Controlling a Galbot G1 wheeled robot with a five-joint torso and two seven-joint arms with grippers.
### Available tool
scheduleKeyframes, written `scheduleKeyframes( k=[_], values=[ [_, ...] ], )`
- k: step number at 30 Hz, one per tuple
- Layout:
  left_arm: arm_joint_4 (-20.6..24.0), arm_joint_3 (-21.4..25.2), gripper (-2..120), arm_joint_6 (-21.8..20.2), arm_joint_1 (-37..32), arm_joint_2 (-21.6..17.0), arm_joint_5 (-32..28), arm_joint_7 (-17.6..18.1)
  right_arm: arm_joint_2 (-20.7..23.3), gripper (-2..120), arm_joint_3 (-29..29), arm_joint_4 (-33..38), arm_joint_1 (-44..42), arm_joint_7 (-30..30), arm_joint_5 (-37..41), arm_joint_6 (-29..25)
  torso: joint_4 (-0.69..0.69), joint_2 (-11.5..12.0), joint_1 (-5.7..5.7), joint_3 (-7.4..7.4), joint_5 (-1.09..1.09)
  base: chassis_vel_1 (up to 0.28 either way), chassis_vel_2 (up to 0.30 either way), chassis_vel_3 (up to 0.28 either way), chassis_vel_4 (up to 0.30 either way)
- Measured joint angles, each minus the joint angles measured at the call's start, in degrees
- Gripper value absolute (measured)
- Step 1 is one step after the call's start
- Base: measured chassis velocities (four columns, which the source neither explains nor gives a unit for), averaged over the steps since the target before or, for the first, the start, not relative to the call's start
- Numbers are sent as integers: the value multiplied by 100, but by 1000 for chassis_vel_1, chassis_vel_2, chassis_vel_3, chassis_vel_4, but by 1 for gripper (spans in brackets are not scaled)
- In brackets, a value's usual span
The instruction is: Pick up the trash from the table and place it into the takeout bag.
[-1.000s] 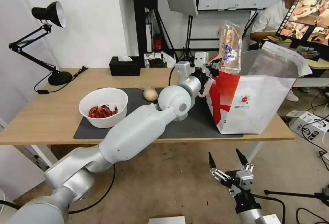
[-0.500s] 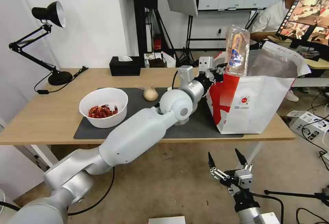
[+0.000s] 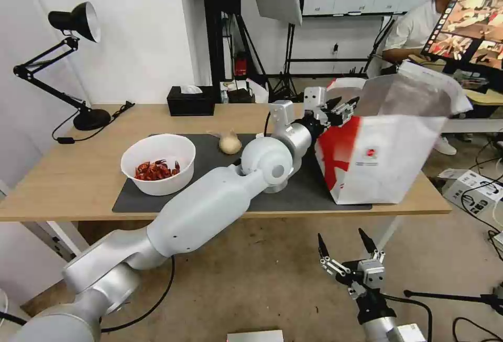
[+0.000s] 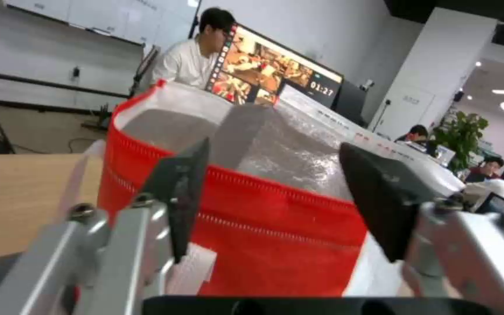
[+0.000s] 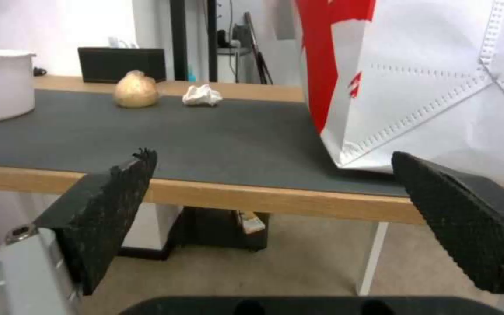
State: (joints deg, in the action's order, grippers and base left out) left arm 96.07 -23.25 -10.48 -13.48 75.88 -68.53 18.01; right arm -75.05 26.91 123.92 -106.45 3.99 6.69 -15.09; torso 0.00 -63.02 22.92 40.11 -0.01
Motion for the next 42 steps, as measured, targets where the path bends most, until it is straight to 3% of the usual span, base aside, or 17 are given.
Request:
scheduleKeyframes(
  k=[6,10,15,18,20,26,30,33,37,42],
  values=[
    [595,311,92,214,-466,-474,252,208,18,100,-9,32,0,-1,1,4,-2,0,0,0,0,0,0,0,0],
    [1009,586,99,460,-1062,-908,579,226,74,100,-41,51,34,-2,3,5,1,0,0,0,-2,0,0,0,0],
    [1472,897,100,593,-1807,-1298,832,261,126,100,-86,55,76,-1,10,5,0,0,0,0,-2,0,0,0,0],
    [1798,1330,100,651,-2531,-1642,1222,197,178,100,-117,55,137,6,46,5,0,0,-1,0,-2,0,0,0,0],
    [1829,1391,100,653,-2613,-1676,1254,185,184,100,-121,55,142,7,54,5,1,0,-1,-1,-2,0,0,0,0],
    [2310,2424,100,726,-3987,-2113,1804,-78,254,100,-254,59,212,11,112,1,0,0,-1,-1,-1,0,0,0,0],
    [2451,2797,100,804,-4531,-2164,2055,-181,282,100,-335,58,217,11,110,-3,1,0,-1,-1,-1,0,0,0,0],
    [2524,3156,100,1097,-5190,-2069,2753,-390,320,100,-417,56,217,12,100,-7,0,0,-1,-1,-1,0,0,0,0],
    [2586,3317,100,1194,-5508,-1954,3030,-463,343,100,-442,53,216,12,94,-8,0,0,-1,-1,0,0,0,0,0],
    [2790,3835,100,1471,-6560,-1407,3831,-603,420,100,-536,9,226,12,77,-29,0,0,-1,-1,0,0,0,0,0]
  ],
)
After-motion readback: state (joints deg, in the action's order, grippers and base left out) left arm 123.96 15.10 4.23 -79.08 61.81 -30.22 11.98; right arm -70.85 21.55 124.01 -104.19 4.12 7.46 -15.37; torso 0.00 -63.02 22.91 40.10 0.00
